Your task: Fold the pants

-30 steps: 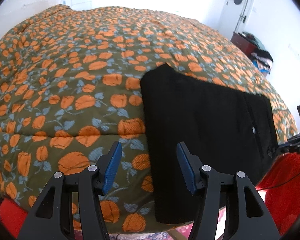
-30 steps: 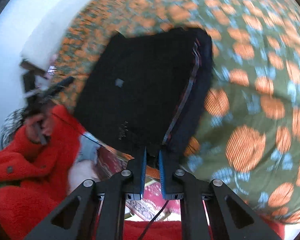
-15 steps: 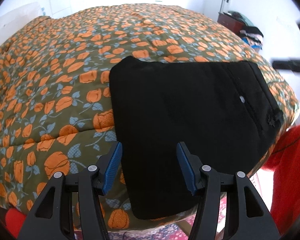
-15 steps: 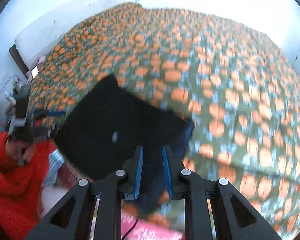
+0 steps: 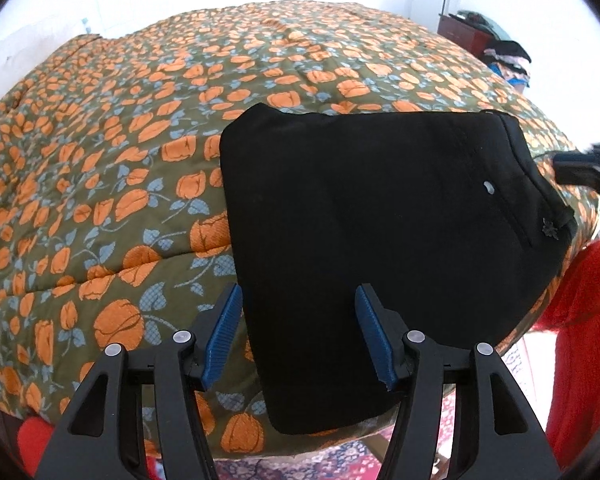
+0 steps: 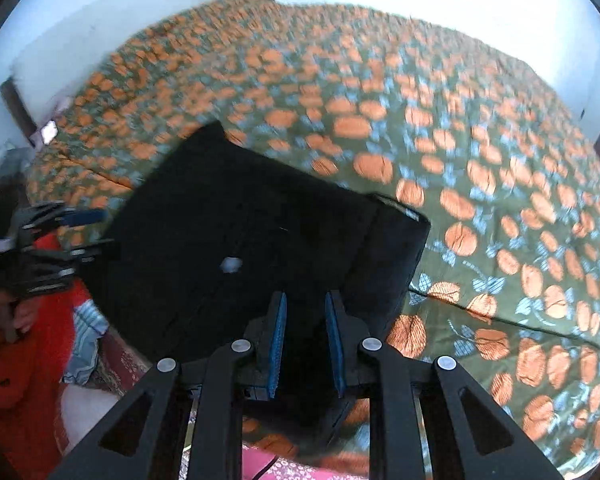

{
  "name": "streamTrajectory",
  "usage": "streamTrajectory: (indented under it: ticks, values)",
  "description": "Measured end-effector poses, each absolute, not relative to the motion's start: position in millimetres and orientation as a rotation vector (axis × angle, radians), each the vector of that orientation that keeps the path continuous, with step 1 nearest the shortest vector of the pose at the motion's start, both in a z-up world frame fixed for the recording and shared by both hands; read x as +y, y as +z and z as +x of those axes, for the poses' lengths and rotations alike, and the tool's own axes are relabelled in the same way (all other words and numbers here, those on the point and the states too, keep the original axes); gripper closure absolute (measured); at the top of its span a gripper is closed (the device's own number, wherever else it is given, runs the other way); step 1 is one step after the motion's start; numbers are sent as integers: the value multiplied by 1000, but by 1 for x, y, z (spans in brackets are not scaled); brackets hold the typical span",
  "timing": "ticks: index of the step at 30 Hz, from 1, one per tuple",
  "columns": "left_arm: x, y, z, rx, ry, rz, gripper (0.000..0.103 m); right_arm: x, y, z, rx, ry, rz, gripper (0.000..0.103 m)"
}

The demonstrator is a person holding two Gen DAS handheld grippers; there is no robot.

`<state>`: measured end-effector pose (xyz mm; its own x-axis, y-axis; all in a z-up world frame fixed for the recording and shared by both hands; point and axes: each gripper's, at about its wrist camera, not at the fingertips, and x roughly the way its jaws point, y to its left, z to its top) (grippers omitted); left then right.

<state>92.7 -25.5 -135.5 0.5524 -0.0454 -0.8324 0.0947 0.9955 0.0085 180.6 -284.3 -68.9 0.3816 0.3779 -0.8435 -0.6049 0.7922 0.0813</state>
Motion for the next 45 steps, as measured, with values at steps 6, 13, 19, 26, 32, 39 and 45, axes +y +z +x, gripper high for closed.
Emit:
streamTrajectory:
  ticks: [6,13,19,26,32,39,45]
  values:
    - [-27,-136,94,992,-77,66,41,-290,-106,150,1077,624,-273,77]
    - [25,-130,100,994,-22,-149,22,-352,-90,170,1050,606,164,26]
    - [57,-161,114,1117,-95,-401,21,-389,-140,205,1239,624,446,26]
    - [39,-186,129,1219,-249,-531,14,-369,-175,214,1361,677,455,26]
    - [15,-149,124,1153,-286,-420,81,-348,-147,210,1320,744,294,61]
    - [26,-67,143,961,-325,-414,83,-325,-74,217,1163,844,252,68]
    - [56,-31,202,822,-247,-319,83,-296,-38,282,1039,854,257,68]
